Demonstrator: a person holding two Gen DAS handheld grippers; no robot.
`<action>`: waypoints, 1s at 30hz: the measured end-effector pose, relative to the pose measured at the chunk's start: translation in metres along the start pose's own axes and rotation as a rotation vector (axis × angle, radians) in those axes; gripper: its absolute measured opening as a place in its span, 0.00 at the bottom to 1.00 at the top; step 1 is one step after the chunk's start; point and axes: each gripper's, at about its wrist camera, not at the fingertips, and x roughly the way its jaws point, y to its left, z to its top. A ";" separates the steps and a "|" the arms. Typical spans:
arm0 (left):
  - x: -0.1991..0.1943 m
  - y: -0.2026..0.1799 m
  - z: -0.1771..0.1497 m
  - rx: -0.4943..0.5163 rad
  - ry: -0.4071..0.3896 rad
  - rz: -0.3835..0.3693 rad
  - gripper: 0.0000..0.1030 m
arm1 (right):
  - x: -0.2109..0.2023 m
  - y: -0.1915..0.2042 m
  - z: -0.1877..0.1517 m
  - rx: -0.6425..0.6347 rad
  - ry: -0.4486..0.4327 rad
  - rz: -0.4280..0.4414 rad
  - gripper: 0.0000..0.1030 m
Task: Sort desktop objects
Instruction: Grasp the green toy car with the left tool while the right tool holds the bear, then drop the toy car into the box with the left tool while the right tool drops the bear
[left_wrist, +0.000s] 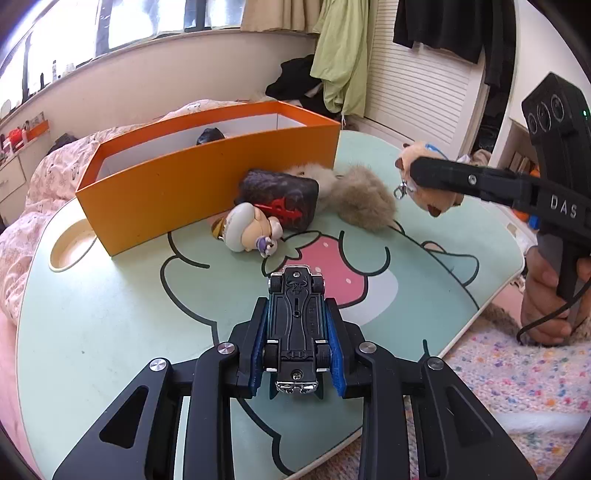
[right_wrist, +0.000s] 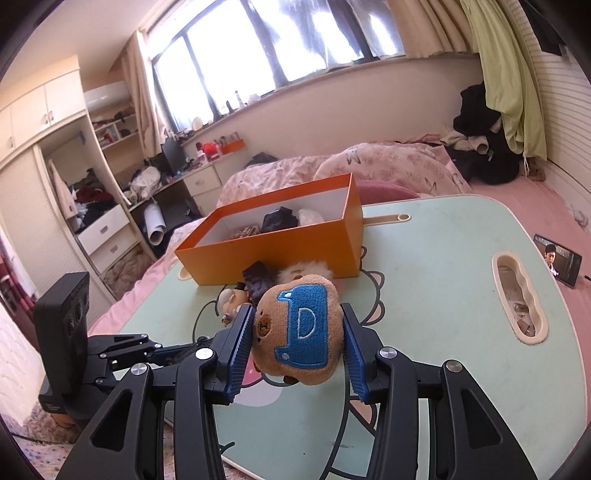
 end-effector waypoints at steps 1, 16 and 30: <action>-0.002 0.001 0.004 -0.007 -0.009 -0.002 0.29 | 0.000 0.001 0.002 -0.005 -0.001 0.001 0.43; -0.007 0.070 0.132 -0.124 -0.143 0.040 0.29 | 0.073 0.013 0.117 -0.063 0.080 0.010 0.43; 0.034 0.108 0.147 -0.280 -0.126 0.087 0.40 | 0.130 -0.018 0.128 0.018 0.140 -0.084 0.58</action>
